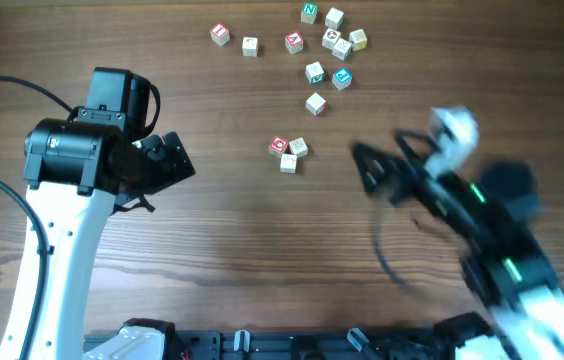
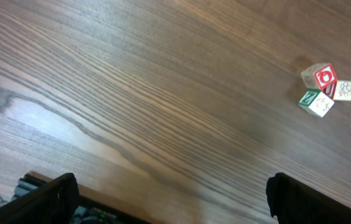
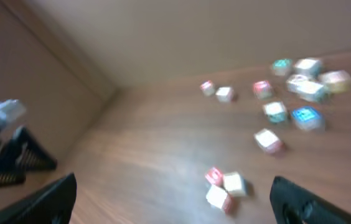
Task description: Form a circle
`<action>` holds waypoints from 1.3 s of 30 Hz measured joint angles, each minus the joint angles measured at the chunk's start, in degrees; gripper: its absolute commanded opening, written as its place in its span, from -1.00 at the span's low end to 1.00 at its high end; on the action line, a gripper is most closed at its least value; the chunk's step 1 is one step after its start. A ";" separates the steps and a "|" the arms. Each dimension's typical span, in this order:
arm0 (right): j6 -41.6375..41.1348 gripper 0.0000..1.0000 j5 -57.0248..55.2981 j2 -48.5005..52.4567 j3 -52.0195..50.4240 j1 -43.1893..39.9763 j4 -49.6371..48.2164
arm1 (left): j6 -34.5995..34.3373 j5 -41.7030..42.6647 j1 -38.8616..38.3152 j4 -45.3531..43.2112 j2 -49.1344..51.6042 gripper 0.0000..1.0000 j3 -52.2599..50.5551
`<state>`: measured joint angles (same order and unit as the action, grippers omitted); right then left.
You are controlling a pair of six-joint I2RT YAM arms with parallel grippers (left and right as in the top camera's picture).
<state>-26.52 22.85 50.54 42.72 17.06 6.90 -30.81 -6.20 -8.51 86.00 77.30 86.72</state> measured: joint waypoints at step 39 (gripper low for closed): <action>-23.04 -0.91 -28.06 39.89 -0.66 19.61 -13.66 | 0.00 -0.02 0.00 -0.04 0.00 1.00 0.00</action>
<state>-49.56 -5.21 90.43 42.06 36.67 -6.76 -30.81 -6.22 -8.51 85.95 77.30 86.72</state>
